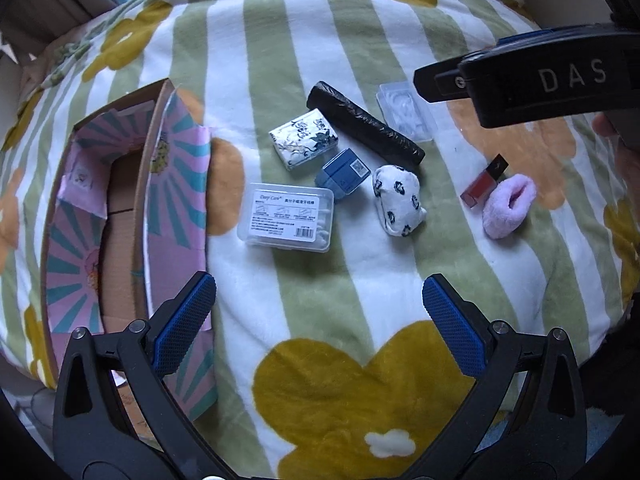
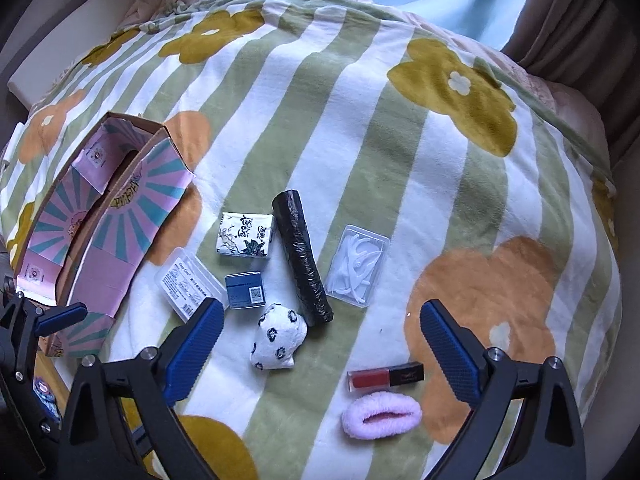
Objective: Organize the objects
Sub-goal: 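Grasp the clear floss box with left tool while right tool grasps black rolled bag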
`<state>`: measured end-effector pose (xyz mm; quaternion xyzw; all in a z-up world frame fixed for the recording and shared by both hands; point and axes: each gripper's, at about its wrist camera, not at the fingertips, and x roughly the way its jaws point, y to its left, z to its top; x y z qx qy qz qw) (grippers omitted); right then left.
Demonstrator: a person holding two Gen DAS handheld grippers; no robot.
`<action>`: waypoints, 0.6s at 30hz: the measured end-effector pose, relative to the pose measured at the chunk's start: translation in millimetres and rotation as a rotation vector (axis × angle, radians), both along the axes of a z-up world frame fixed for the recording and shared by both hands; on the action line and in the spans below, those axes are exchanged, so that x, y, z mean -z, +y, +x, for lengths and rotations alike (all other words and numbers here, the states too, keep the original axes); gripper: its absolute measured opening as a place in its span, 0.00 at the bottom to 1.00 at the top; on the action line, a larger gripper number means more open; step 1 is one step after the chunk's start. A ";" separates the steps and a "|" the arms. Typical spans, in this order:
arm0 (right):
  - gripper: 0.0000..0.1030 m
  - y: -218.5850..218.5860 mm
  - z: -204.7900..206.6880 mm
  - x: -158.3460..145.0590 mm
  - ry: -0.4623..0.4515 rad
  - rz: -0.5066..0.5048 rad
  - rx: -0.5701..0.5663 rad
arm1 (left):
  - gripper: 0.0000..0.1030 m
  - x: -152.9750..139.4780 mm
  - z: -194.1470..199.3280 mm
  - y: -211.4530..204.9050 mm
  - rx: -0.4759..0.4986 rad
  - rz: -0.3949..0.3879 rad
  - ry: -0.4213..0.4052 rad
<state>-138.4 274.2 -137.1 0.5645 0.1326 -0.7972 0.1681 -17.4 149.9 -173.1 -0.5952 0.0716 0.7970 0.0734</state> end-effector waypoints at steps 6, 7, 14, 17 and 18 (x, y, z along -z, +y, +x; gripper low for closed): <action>0.89 -7.0 -28.4 40.3 -0.039 0.000 -0.097 | 1.00 40.1 -23.1 -0.1 -0.055 -0.035 -0.027; 0.87 -9.2 -32.5 47.4 -0.047 -0.011 -0.120 | 1.00 46.0 -27.1 -1.7 -0.067 -0.038 -0.032; 0.77 -22.8 -51.9 86.6 -0.100 0.005 -0.197 | 1.00 76.3 -56.0 -9.3 -0.101 -0.069 -0.040; 0.76 -30.1 -54.9 97.8 -0.113 0.012 -0.253 | 1.00 85.6 -64.3 -10.9 -0.107 -0.070 -0.051; 0.76 -32.5 -55.3 101.0 -0.113 0.019 -0.271 | 1.00 88.3 -65.9 -11.6 -0.108 -0.072 -0.054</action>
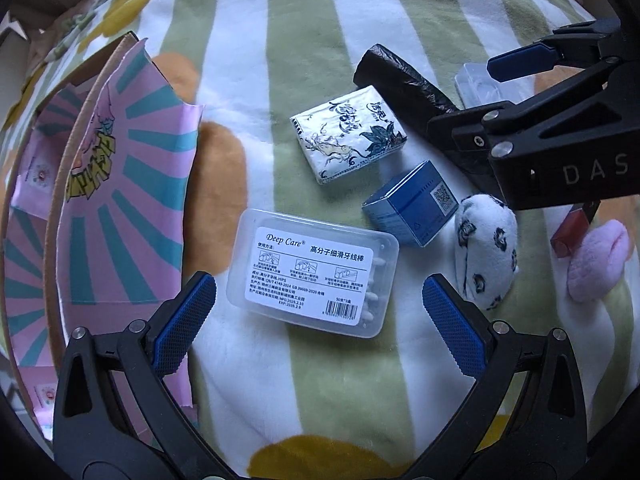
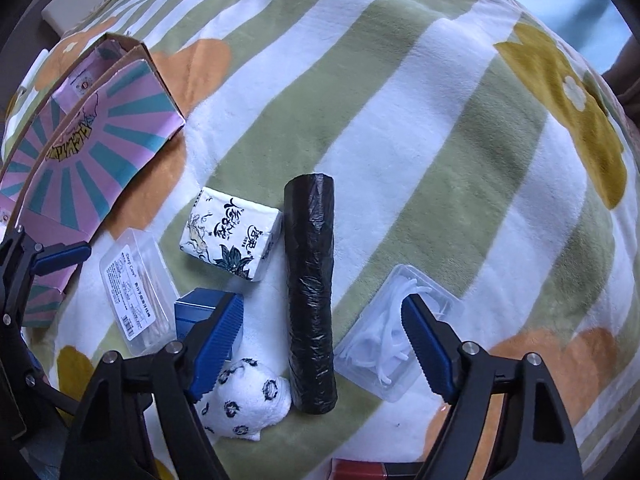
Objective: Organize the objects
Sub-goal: 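Grasp the clear floss box with left tool while right tool grasps black rolled bag, then lift the floss box with left tool while right tool carries black roll to box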
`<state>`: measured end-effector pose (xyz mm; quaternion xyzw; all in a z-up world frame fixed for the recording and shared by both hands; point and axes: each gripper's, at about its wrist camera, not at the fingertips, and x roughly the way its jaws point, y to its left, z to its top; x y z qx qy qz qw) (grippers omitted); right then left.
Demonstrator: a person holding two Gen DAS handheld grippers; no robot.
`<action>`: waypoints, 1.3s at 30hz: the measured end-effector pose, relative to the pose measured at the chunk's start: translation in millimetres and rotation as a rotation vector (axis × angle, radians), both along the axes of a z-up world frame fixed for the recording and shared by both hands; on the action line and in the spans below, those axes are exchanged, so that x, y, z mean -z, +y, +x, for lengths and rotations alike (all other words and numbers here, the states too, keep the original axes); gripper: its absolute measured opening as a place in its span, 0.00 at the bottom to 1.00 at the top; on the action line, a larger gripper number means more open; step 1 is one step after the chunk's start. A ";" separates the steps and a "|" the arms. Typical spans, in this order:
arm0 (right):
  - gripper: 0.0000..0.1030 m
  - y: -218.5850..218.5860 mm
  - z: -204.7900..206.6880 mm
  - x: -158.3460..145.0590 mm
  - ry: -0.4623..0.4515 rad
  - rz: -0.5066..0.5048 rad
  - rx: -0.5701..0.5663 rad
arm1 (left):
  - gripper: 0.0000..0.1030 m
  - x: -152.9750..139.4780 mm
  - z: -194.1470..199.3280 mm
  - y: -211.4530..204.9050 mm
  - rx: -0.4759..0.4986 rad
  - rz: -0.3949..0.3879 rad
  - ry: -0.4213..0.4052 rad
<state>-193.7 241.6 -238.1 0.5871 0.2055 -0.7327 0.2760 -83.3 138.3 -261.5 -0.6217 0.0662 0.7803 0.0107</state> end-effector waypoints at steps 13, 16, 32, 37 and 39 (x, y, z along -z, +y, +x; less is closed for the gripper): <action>0.50 -27.4 7.2 26.9 0.013 0.070 -0.216 | 0.92 30.0 -15.0 -8.4 -0.003 0.020 -0.045; 0.33 -27.6 12.3 37.2 -0.014 0.095 -0.224 | 0.92 30.5 -15.4 -15.0 -0.009 0.059 -0.046; 0.22 -19.6 41.2 10.4 -0.015 0.040 -0.085 | 0.91 3.7 -1.9 -30.9 -0.006 0.100 -0.015; 0.22 -14.1 63.3 -27.2 -0.001 0.007 -0.009 | 0.91 -32.3 6.3 -35.0 0.012 0.100 0.024; 0.22 -11.2 74.5 -47.2 0.011 -0.008 0.023 | 0.91 -54.4 5.8 -37.7 0.014 0.110 0.046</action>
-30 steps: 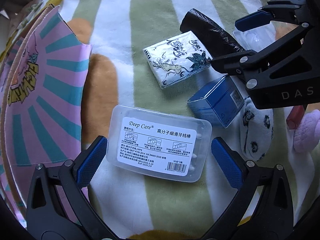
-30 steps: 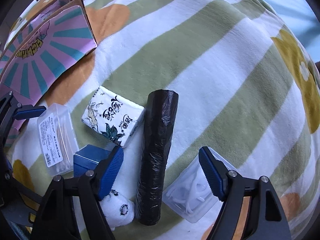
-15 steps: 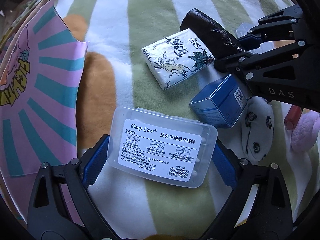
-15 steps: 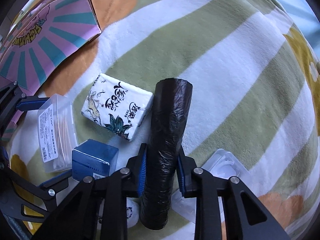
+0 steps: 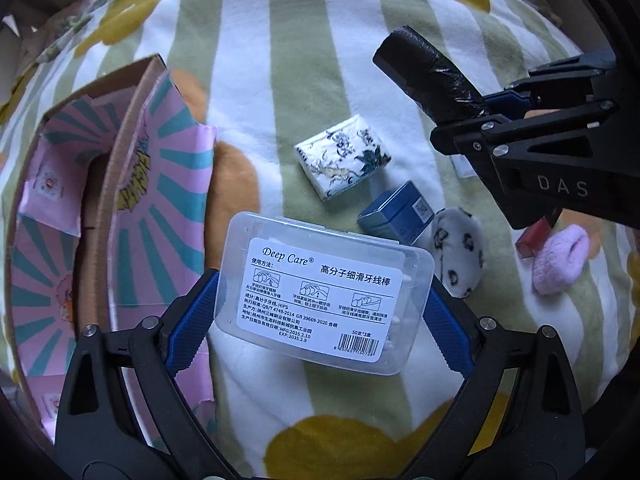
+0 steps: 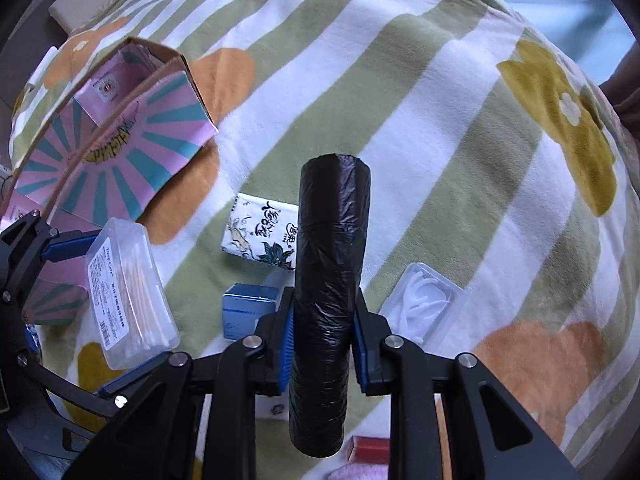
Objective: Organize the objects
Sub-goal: 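Lift the floss box with left tool while right tool carries black roll to box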
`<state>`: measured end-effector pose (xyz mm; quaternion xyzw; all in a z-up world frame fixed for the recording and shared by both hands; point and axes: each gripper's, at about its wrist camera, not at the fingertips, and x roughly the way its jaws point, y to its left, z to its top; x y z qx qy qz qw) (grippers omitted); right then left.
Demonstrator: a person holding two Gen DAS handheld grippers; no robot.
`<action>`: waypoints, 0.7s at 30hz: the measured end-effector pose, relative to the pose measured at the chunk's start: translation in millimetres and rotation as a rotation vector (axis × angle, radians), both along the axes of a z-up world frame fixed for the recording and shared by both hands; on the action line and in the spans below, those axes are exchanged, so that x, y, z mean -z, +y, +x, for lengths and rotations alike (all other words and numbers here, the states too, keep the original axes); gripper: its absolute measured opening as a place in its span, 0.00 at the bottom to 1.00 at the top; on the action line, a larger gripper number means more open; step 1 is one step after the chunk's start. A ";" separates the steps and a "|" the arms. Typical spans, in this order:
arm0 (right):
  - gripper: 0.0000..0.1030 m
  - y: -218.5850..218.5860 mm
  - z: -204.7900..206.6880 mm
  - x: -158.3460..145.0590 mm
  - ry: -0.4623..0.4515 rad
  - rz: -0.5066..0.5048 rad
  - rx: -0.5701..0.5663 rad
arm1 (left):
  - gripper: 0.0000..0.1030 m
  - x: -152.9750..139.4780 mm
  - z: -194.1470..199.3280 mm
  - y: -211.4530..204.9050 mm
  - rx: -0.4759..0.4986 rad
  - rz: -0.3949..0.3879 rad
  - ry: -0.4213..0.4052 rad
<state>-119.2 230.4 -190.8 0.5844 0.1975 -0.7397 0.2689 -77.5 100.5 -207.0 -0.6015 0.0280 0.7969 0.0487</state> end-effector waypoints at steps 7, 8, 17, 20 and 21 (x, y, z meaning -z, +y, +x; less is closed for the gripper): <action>0.22 12.0 -23.2 -71.4 0.057 -0.028 0.141 | 0.91 -79.2 0.3 28.1 0.076 -0.013 0.104; 0.22 14.9 -18.7 -81.7 0.066 -0.030 0.169 | 0.91 -88.8 -0.6 36.3 0.081 -0.011 0.117; 0.22 38.6 35.6 -149.1 0.132 -0.044 0.406 | 0.91 -159.3 28.3 20.1 0.086 -0.002 0.193; 0.22 42.8 58.7 -159.2 0.145 -0.043 0.475 | 0.91 -169.3 42.0 13.7 0.078 0.012 0.197; 0.22 44.3 64.9 -160.3 0.147 -0.043 0.499 | 0.91 -171.2 46.6 11.3 0.077 0.018 0.198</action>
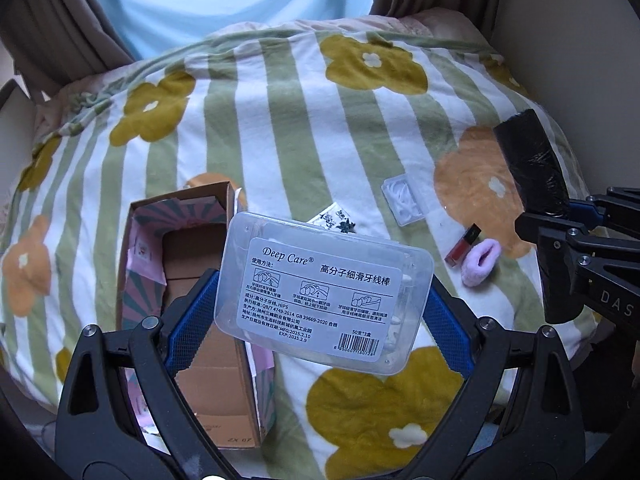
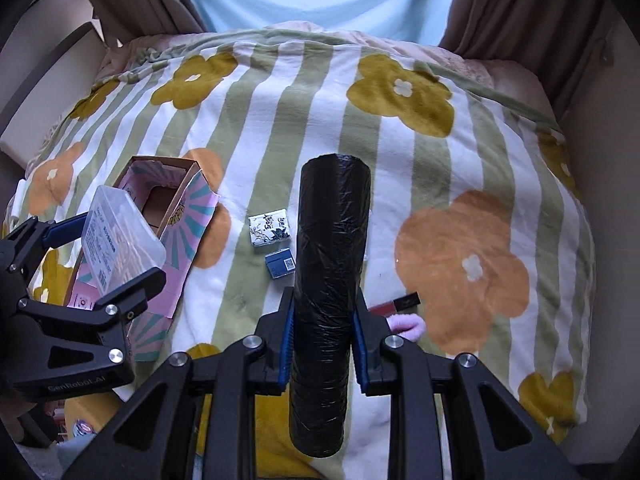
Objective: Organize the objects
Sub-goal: 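Lift the floss box with left tool while right tool carries black roll to box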
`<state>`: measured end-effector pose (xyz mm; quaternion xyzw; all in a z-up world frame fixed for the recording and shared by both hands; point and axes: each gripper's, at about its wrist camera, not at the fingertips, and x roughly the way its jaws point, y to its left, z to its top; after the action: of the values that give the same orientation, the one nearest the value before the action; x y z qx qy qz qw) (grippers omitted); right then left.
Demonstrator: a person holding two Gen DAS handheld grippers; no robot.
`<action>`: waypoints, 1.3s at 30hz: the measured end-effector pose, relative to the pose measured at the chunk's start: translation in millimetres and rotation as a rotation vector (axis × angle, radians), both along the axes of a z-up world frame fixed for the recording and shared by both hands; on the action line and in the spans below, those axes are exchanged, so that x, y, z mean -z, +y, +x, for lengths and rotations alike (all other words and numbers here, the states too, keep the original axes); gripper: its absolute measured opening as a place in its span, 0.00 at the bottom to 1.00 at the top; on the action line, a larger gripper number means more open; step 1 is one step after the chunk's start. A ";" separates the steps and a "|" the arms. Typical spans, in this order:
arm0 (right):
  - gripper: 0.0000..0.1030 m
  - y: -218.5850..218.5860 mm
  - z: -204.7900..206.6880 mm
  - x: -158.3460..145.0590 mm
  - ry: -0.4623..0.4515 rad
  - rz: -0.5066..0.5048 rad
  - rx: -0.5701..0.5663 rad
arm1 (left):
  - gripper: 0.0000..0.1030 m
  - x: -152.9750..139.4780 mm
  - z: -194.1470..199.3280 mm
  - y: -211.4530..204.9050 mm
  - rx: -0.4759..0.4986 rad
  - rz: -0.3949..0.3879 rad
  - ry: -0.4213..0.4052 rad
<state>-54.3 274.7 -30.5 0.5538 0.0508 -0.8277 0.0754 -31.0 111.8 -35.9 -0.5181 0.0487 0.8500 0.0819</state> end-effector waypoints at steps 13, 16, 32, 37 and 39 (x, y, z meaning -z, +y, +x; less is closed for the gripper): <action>0.22 6.4 36.5 -5.8 0.024 -0.019 0.132 | 0.91 -11.0 11.0 -18.0 -0.008 0.051 0.032; 0.22 3.2 34.3 -9.0 0.032 -0.015 0.125 | 0.91 -11.8 10.6 -19.9 -0.017 0.059 0.030; 0.22 -96.7 -13.5 -13.0 0.026 -0.051 -0.186 | 0.91 -7.5 34.6 -124.0 -0.351 0.066 0.022; 0.22 -144.4 -34.7 -4.0 -0.014 -0.072 -0.311 | 0.91 9.0 51.9 -159.3 -0.469 0.049 -0.019; 0.22 -161.0 -43.4 2.4 -0.036 -0.083 -0.347 | 0.91 20.7 58.2 -171.3 -0.511 0.049 -0.052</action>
<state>-97.7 113.7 -32.9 0.5480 0.1101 -0.7935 0.2408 27.2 -59.5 -56.5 -0.5329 -0.1065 0.8305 -0.1221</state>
